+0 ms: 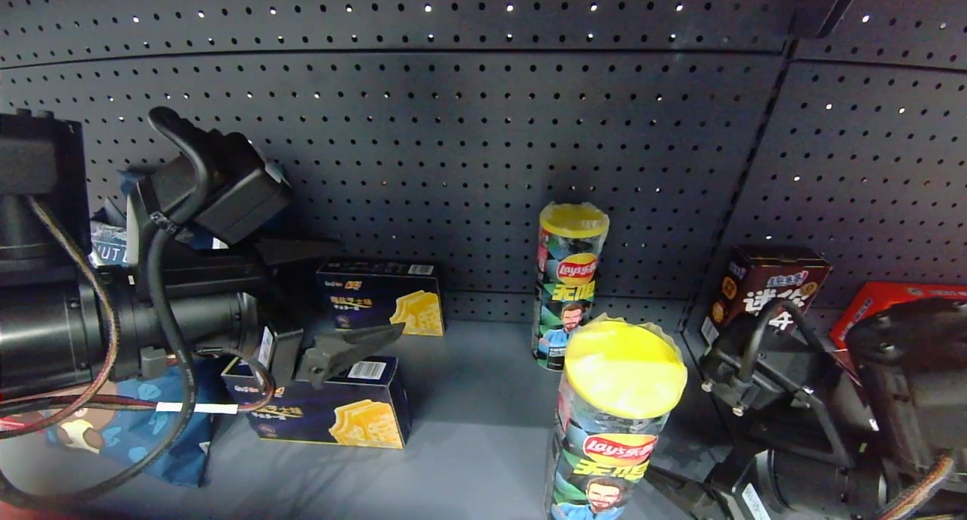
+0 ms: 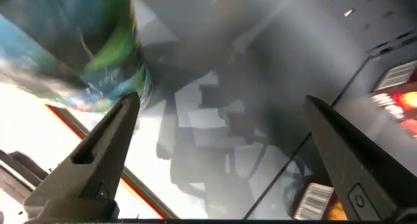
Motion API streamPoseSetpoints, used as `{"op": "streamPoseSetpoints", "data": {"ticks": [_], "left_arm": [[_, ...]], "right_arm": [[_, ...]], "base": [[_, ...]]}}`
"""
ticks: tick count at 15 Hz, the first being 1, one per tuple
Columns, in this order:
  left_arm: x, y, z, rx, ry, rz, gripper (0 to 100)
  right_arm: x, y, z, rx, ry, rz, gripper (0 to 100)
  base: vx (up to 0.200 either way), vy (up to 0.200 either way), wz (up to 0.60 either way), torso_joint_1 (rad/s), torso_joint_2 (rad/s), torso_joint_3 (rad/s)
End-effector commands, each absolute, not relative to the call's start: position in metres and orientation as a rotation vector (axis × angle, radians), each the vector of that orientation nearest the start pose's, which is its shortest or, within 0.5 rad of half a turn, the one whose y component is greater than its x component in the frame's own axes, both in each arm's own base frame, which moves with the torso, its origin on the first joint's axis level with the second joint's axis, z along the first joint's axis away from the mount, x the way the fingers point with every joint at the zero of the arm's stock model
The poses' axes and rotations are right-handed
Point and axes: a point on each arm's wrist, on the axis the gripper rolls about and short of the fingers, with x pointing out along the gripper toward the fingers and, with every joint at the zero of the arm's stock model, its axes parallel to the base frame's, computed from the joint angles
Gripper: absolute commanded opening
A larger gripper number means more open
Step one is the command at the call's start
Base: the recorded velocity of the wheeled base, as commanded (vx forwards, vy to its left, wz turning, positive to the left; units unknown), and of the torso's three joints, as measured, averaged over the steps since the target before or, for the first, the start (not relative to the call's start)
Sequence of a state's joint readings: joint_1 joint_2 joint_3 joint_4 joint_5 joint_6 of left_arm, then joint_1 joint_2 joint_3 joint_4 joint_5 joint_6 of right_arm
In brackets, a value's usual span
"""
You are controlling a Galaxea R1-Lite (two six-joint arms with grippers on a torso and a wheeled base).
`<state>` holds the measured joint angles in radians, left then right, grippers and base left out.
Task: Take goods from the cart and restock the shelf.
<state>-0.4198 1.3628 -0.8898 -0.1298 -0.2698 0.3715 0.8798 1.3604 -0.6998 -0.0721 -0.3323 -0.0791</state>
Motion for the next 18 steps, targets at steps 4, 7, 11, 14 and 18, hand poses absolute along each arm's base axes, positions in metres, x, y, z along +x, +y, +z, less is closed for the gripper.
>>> {"op": "streamPoseSetpoints", "data": {"ticks": [4,7,11,14,18], "left_arm": [[0.201,-0.097,0.243,0.379,0.229,-0.747,100],[0.195,-0.094,0.248,0.375,0.203,-0.759,100],[0.184,-0.090,0.248,0.324,0.210,-0.761,100],[0.184,-0.090,0.250,0.325,0.204,-0.754,100],[0.184,-0.090,0.249,0.325,0.209,-0.755,100]], "right_arm": [[0.145,0.122,0.258,-0.213,0.215,0.423,100],[0.136,0.106,0.265,-0.164,0.141,0.440,100],[0.126,0.097,0.264,-0.149,0.110,0.430,100],[0.122,0.093,0.261,-0.149,0.110,0.423,100],[0.118,0.090,0.259,-0.147,0.109,0.414,100]], "base": [[0.000,0.000,0.00,0.000,0.00,0.000],[0.000,0.000,0.00,0.000,0.00,0.000],[0.000,0.000,0.00,0.000,0.00,0.000],[0.000,0.000,0.00,0.000,0.00,0.000],[0.000,0.000,-0.15,0.001,0.00,-0.001]]}}
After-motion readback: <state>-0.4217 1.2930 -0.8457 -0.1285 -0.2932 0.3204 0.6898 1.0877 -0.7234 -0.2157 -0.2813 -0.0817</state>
